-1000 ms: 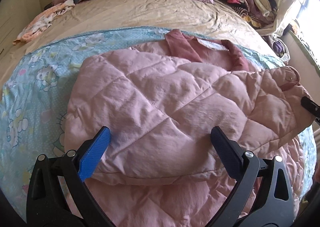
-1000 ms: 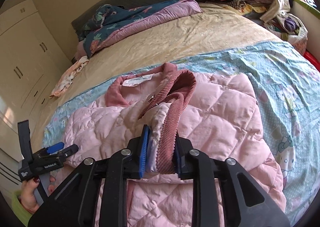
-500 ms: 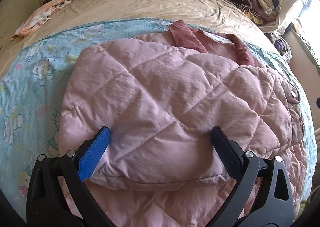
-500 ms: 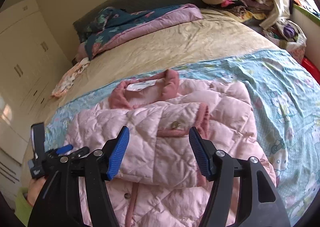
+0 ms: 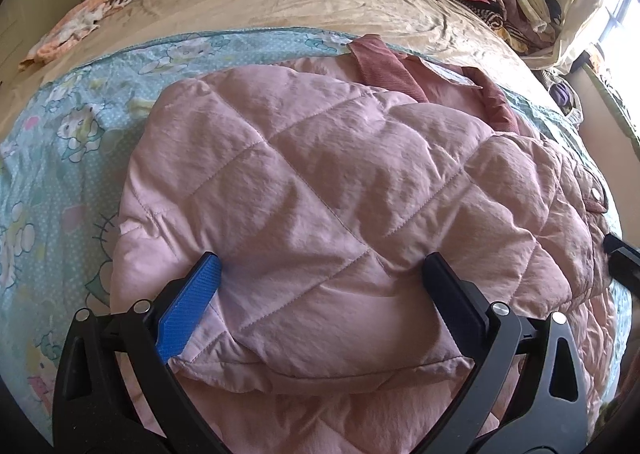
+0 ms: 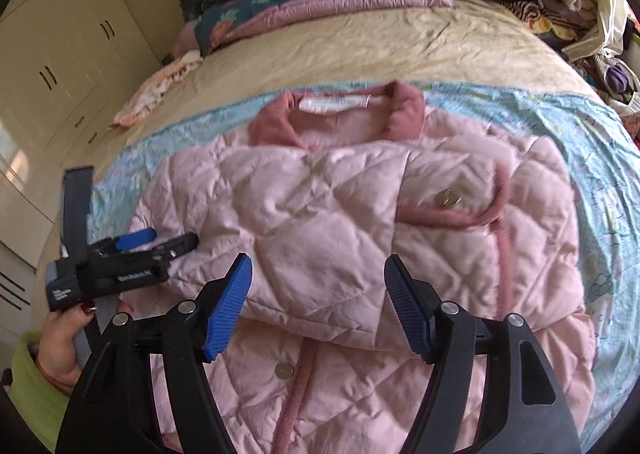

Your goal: Fold large clothes

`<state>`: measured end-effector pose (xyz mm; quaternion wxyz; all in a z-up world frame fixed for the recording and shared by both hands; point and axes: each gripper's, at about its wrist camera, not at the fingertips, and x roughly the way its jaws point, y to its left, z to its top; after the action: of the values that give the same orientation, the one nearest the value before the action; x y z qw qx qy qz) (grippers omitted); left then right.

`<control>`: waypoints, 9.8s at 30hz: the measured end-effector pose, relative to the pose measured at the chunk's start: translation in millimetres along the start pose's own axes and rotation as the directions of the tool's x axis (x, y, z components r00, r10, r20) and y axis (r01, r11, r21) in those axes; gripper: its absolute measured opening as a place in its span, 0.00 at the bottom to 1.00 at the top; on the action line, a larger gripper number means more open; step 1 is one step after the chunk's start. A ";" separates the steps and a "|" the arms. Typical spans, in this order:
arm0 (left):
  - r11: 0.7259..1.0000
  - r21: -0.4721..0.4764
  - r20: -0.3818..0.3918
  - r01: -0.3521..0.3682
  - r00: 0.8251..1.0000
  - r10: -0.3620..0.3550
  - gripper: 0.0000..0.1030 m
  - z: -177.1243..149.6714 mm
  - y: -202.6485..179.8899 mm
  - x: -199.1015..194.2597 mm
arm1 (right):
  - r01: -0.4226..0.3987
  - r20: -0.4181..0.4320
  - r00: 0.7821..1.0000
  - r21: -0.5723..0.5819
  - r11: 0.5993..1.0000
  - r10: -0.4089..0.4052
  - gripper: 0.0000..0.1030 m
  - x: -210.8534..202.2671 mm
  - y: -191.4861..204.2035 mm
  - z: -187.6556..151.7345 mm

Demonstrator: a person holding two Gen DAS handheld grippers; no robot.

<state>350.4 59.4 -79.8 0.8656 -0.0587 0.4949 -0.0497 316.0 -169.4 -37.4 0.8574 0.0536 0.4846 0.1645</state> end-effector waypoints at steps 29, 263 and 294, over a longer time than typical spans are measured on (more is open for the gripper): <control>1.000 0.012 0.020 -0.009 1.000 0.008 0.92 -7.2 -4.4 -27.4 | 0.015 -0.079 0.997 0.108 0.994 -0.007 0.81 36.1 -21.6 -2.7; 0.999 0.021 0.159 0.040 0.986 -0.043 0.12 -308.2 39.5 -193.9 | 0.034 0.086 0.996 0.020 0.999 -0.035 0.16 -197.3 -89.8 -327.9; 0.998 -0.034 0.332 0.050 0.942 -0.036 0.12 -212.6 31.3 -228.3 | -0.063 0.341 0.939 0.014 0.998 0.054 0.14 -245.3 -85.4 -217.3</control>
<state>52.6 112.1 2.7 0.9337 -0.0952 0.3418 -0.0478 34.4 -346.3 26.6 0.9223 0.1064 0.3294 0.1721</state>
